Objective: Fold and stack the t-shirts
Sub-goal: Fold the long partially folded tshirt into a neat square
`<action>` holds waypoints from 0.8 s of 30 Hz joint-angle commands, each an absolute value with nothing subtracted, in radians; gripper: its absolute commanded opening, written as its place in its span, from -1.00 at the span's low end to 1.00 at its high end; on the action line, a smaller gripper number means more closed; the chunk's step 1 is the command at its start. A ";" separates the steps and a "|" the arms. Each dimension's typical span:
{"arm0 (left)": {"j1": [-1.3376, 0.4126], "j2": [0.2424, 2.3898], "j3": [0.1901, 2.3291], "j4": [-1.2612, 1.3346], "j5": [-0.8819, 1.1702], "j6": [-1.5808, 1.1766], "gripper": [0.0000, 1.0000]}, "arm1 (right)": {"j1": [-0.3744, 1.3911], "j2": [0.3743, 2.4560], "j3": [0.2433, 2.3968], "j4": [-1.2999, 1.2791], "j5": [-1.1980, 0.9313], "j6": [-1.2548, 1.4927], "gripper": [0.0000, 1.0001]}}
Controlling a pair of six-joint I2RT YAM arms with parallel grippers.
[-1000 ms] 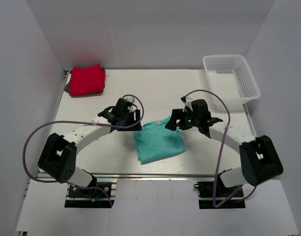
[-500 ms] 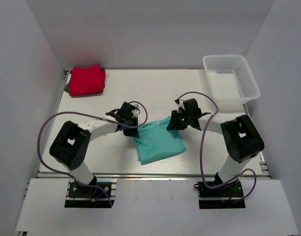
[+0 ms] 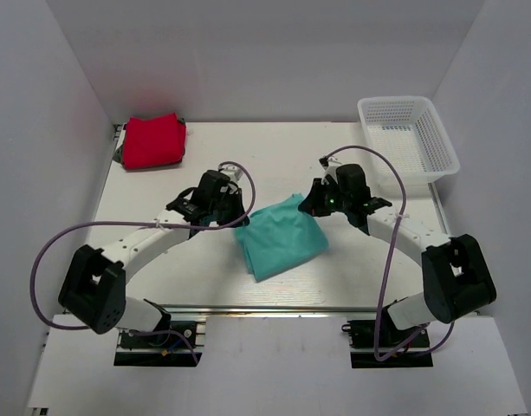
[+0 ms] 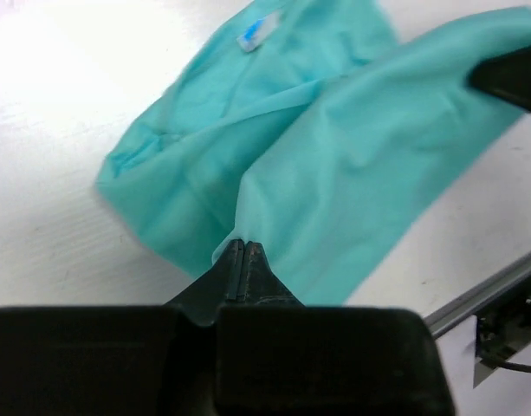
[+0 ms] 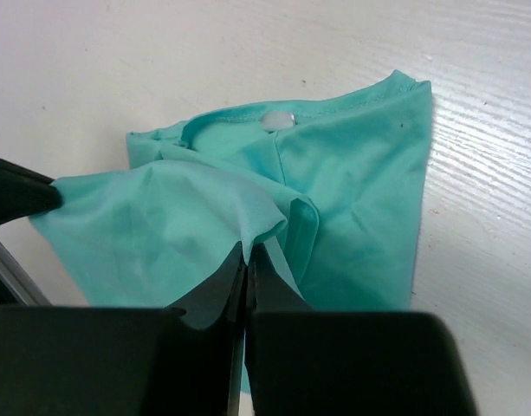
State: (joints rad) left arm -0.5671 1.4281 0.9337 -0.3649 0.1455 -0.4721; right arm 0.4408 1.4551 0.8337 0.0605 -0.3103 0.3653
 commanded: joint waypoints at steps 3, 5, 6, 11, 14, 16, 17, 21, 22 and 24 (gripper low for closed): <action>-0.554 1.413 0.916 -0.307 0.077 -0.442 -1.00 | 0.437 1.448 0.824 0.081 -0.206 0.388 -1.00; -0.554 1.491 0.966 -0.342 0.060 -0.442 -1.00 | 0.436 1.474 0.856 0.087 -0.157 0.391 -1.00; -0.554 1.515 0.980 -0.356 0.005 -0.452 -1.00 | 0.437 1.524 0.865 0.098 -0.147 0.391 -1.00; -0.534 1.630 1.001 -0.366 -0.196 -0.526 -1.00 | 0.428 1.675 0.916 0.198 -0.091 0.408 -1.00; -0.509 1.706 1.054 -0.396 -0.305 -0.574 -0.94 | 0.425 1.781 0.971 0.201 -0.107 0.411 -0.81; -0.499 1.689 1.066 -0.359 -0.270 -0.554 -0.46 | 0.426 1.790 1.009 0.193 -0.136 0.394 -0.30; -0.499 1.672 1.066 -0.341 -0.259 -0.545 -0.15 | 0.426 1.780 1.012 0.187 -0.138 0.390 -0.21; -0.499 1.571 1.042 -0.314 -0.235 -0.514 0.88 | 0.426 1.720 1.019 0.173 -0.169 0.361 0.04; -0.499 1.553 1.042 -0.314 -0.235 -0.514 0.99 | 0.429 1.709 1.019 0.167 -0.187 0.342 0.09; -0.508 1.505 1.042 -0.350 -0.235 -0.500 1.00 | 0.431 1.669 1.016 0.134 -0.195 0.339 0.31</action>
State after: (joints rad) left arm -0.4969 1.6104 1.0225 -0.3386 -0.2153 -0.5224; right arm 0.4305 1.7435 0.9817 0.1318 -0.1703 0.3759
